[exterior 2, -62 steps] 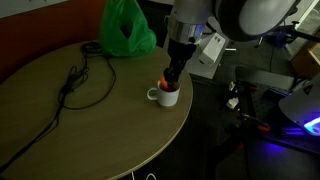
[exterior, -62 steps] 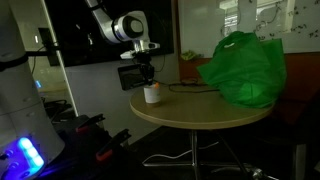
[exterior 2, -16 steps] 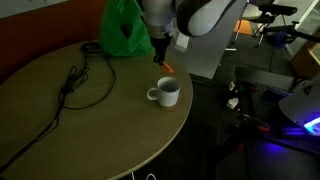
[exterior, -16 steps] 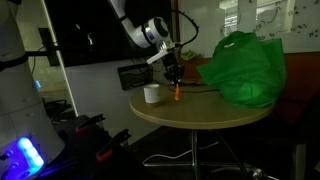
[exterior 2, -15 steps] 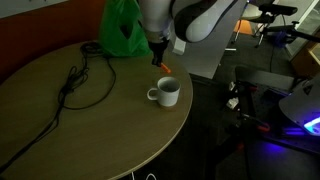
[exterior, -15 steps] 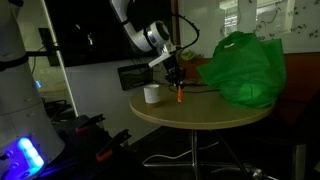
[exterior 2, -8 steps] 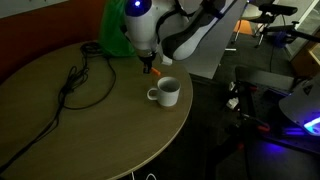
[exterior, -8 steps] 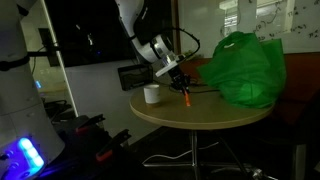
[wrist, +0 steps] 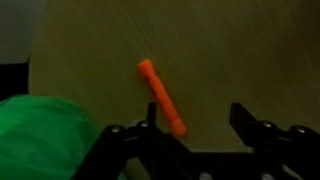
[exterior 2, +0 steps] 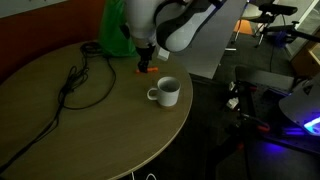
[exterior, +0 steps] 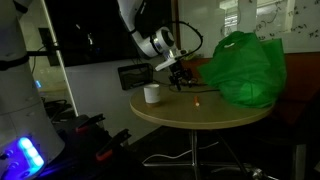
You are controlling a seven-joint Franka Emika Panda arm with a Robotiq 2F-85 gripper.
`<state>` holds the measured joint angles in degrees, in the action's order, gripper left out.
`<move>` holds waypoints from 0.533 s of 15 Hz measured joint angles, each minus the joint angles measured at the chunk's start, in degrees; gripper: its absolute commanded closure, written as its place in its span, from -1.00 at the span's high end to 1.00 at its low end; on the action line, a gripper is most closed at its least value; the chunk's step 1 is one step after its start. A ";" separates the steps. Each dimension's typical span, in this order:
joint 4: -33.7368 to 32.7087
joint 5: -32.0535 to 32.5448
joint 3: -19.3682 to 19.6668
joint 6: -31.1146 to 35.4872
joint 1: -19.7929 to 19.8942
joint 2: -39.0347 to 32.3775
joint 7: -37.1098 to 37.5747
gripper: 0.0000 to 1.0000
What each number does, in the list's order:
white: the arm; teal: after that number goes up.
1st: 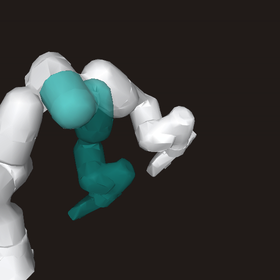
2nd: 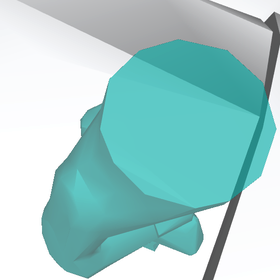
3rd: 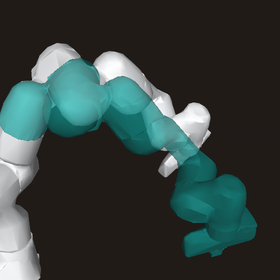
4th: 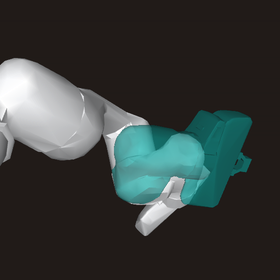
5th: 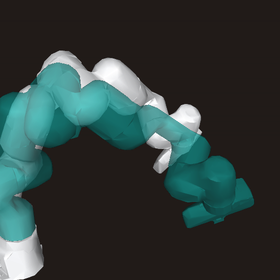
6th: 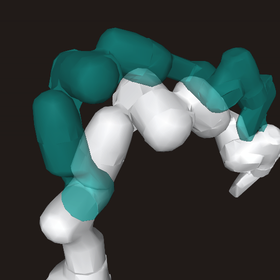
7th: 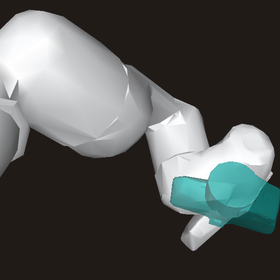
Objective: Remove the marker from the mug and put it on the table
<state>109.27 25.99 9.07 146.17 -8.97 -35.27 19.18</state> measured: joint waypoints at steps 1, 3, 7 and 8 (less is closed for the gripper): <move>1.36 -3.25 -0.90 -0.04 1.02 1.74 -0.57 1.00; 4.69 -10.31 -3.05 -0.60 3.33 5.88 -2.62 1.00; 11.15 -20.25 -4.86 -4.11 5.66 15.22 -2.97 1.00; 12.61 -20.35 -4.76 -4.09 5.63 17.56 -2.41 1.00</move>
<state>121.88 5.63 4.31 142.08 -3.34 -17.70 16.77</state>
